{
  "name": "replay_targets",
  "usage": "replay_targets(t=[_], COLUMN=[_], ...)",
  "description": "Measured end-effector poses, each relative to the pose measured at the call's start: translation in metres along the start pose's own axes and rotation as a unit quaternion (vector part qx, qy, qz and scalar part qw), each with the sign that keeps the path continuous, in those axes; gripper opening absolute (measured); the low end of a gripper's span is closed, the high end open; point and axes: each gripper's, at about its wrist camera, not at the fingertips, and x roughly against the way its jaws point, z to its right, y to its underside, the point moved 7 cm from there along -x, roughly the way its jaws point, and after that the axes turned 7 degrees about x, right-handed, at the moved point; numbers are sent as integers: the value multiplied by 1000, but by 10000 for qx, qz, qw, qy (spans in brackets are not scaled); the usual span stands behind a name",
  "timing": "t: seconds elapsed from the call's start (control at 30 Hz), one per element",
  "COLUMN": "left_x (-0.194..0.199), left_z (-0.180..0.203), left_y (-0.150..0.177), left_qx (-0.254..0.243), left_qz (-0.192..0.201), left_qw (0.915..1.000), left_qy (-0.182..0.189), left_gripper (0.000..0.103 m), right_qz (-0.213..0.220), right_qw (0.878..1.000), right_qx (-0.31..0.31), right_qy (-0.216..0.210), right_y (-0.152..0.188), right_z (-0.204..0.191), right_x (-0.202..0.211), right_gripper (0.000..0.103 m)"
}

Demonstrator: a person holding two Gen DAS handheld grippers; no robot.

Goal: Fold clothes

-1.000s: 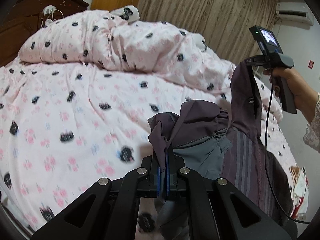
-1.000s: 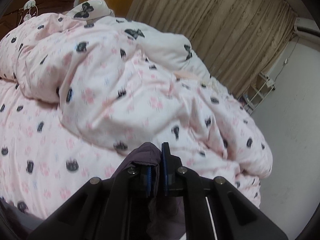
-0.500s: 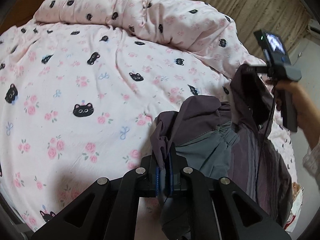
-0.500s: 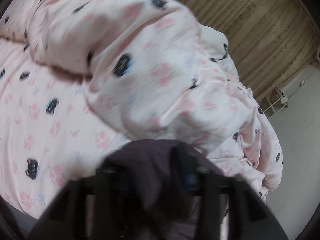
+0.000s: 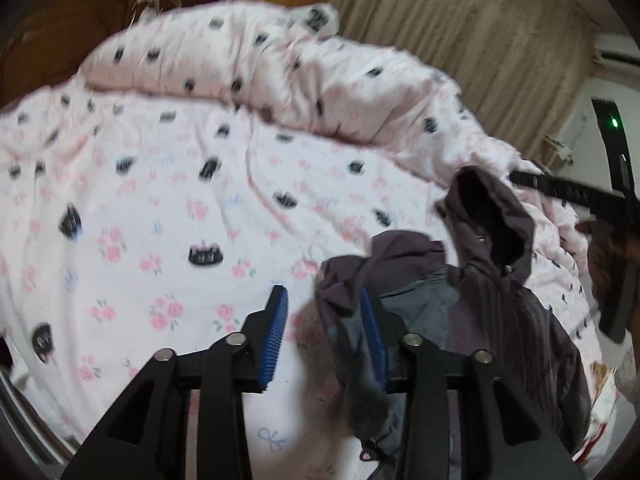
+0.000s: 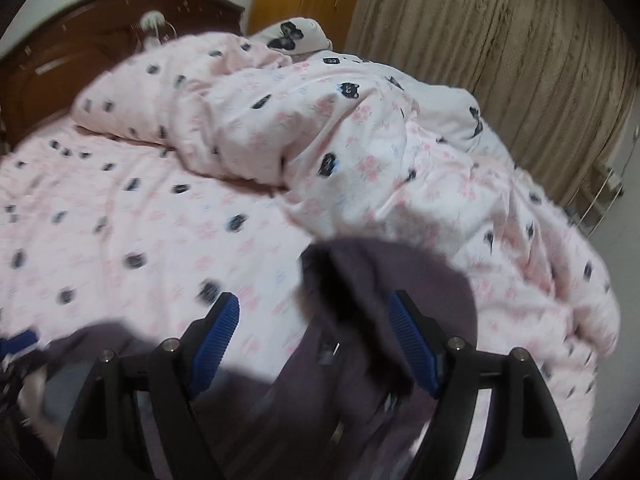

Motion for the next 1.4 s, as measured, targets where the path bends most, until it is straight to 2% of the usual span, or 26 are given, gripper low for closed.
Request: replay_targets(t=[0.17,0.37,0.43,0.53,0.63,0.87,0.97,1.0,1.07,1.1,1.13,1.23,1.4], left_x=[12,2,-3,-10,-17,-46,-60,-63,-68,-69,-68,-62,-35], left_z=[40,70,74,80,87,93,92,91,88,87,84,77,63], left_y=[6,21,26,35,44,52,58,59,58,56,52,42,20], left_qx=[-872,-1419,-1514,-1625,-1860,-2324,-2571,-2587,-2597,-2532,-2399,-2077,-1436], left_qz=[276,115,12,-123,-185,-417,-562,-571,-578,-585,-559,-452,-49], left_qw=[9955,9896,9884,9866,9824,9698,9603,9594,9583,9601,9642,9735,9882], left_qy=[233,204,156,104,-45,-614,-928,-972,-1040,-1033,-981,-844,-536], left_gripper=[42,42,42,42,42,42,42,42,33,21,15,9,7], right_qz=[-147,-654,-740,-723,-643,-458,-378,-351,-300,-302,-306,-319,-336], right_qw=[9984,9894,9869,9860,9868,9886,9892,9894,9898,9897,9896,9894,9890], right_qx=[-407,-1016,-1145,-1213,-1206,-1191,-1184,-1181,-1177,-1180,-1181,-1184,-1193], right_qy=[-375,-807,-867,-891,-864,-799,-772,-763,-745,-755,-765,-784,-810], right_y=[74,169,189,208,212,220,223,224,226,226,225,225,225], right_z=[-11,-34,-41,-52,-54,-57,-59,-59,-60,-60,-60,-59,-59], right_x=[33,33,30,29,27,23,21,20,19,19,19,19,19], right_gripper=[79,79,79,79,79,84,84,84,84,84,84,84,85])
